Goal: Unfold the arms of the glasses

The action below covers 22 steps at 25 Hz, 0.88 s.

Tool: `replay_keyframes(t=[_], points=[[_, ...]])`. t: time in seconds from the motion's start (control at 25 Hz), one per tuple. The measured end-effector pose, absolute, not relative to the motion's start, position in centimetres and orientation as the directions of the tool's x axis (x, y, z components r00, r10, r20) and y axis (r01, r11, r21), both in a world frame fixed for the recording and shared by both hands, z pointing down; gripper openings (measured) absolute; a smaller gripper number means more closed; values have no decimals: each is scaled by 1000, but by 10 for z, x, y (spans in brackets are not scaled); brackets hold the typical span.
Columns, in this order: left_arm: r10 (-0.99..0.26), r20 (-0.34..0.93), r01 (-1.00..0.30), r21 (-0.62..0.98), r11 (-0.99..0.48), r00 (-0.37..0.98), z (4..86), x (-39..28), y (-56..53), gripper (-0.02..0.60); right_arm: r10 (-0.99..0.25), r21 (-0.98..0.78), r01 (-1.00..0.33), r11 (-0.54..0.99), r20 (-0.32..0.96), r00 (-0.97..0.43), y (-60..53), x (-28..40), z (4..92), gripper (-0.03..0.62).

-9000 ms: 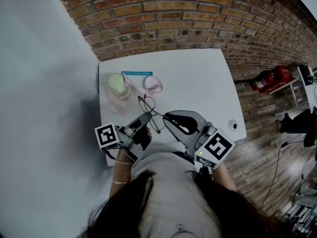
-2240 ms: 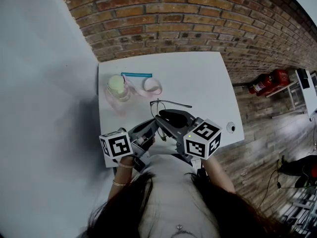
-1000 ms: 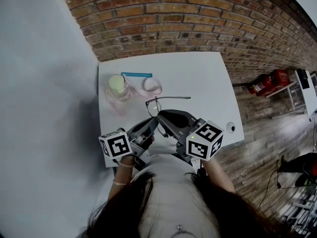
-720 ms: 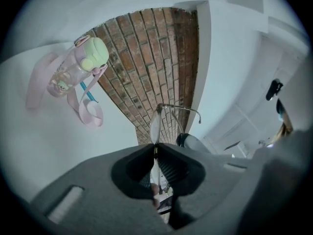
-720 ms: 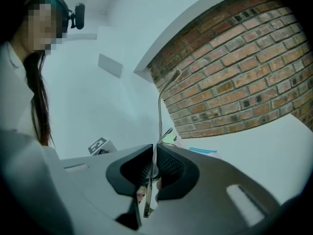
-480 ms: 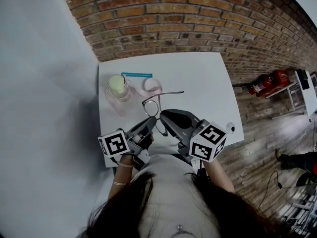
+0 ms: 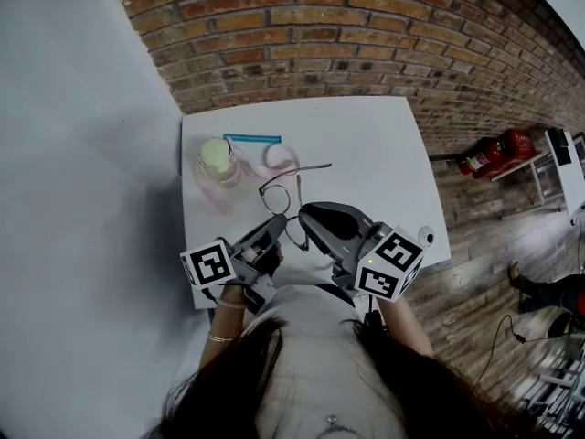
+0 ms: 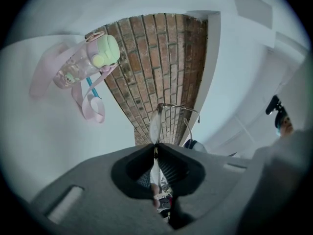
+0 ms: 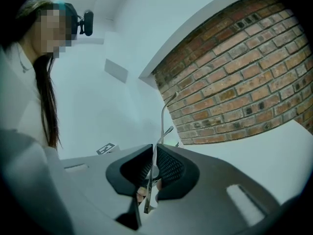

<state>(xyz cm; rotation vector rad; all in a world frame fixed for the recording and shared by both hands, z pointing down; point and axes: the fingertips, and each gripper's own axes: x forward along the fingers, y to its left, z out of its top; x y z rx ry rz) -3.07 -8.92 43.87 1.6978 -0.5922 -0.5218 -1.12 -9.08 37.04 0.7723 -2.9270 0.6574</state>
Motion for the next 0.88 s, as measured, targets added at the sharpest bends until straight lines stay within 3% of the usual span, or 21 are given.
replay_keyframes(t=[0.88], points=[[-661, -72, -43, 987, -156, 747, 437, -38, -93, 23, -469, -366, -469, 804, 94, -878, -87, -6, 359, 32]])
